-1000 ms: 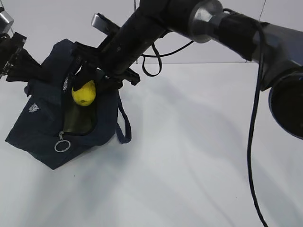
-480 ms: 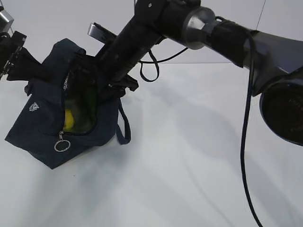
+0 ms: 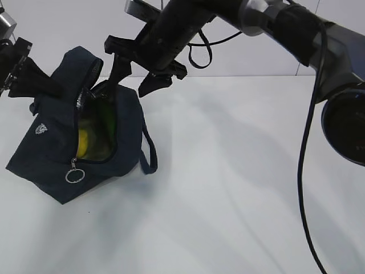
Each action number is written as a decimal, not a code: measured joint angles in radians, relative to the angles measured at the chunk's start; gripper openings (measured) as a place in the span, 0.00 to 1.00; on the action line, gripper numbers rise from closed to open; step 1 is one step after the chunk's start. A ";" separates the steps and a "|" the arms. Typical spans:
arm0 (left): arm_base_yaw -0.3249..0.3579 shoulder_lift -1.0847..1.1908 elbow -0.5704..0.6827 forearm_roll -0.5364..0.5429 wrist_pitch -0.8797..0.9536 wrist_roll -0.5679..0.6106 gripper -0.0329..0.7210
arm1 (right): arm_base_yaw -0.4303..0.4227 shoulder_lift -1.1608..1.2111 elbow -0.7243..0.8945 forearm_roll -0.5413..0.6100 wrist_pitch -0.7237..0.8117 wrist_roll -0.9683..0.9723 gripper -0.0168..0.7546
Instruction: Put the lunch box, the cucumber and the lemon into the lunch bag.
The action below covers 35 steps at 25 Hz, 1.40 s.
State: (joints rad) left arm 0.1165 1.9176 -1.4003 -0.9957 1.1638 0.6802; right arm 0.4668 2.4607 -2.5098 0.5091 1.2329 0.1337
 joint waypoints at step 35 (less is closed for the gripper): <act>0.000 0.000 0.000 0.002 -0.015 0.000 0.03 | 0.000 0.087 -0.002 -0.007 0.011 0.003 0.11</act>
State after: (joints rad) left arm 0.1165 1.9176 -1.4003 -0.9939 1.1488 0.6802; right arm 0.4664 2.5476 -2.5113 0.5017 1.2443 0.1369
